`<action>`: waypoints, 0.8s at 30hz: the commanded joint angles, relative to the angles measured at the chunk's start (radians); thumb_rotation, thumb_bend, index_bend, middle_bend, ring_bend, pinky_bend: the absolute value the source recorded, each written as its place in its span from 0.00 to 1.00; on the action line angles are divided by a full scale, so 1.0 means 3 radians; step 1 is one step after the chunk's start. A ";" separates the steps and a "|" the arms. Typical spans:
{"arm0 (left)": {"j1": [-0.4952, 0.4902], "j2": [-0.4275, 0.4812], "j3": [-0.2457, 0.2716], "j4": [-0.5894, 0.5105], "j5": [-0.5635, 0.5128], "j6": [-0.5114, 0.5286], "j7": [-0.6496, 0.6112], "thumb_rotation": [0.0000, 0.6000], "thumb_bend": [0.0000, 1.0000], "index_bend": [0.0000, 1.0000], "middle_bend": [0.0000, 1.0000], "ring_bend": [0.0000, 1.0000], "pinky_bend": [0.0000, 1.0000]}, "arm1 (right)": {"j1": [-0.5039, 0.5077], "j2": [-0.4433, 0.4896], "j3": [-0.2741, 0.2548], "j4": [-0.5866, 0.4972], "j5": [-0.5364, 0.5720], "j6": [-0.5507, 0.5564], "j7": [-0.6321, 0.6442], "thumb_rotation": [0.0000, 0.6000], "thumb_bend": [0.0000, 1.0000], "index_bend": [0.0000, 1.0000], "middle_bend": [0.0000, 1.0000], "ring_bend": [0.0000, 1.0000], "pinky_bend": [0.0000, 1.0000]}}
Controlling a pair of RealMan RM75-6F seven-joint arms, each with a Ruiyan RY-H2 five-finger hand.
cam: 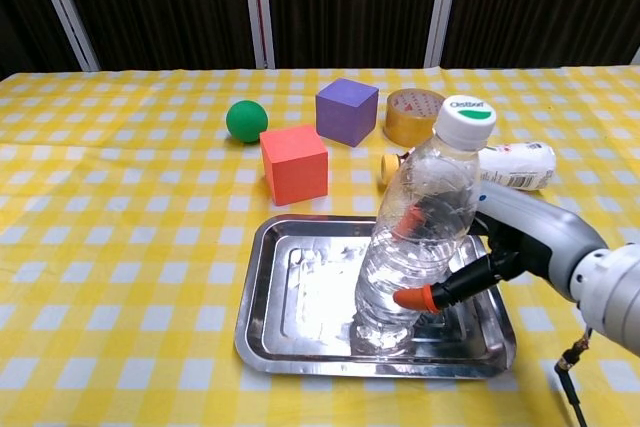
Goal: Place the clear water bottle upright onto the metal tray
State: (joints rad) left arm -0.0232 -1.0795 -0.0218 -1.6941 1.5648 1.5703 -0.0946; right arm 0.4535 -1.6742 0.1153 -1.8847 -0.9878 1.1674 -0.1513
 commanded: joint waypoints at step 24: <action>-0.0026 -0.0056 0.0023 0.0003 0.0011 -0.0052 0.0126 1.00 0.15 0.19 0.02 0.00 0.00 | 0.0027 0.0433 -0.0005 -0.0120 -0.0073 -0.0504 0.0424 1.00 0.26 0.31 0.14 0.03 0.00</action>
State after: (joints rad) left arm -0.0309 -1.0960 -0.0151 -1.6934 1.5680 1.5548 -0.0569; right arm 0.4667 -1.5468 0.1136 -1.9218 -0.9995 1.0098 -0.0300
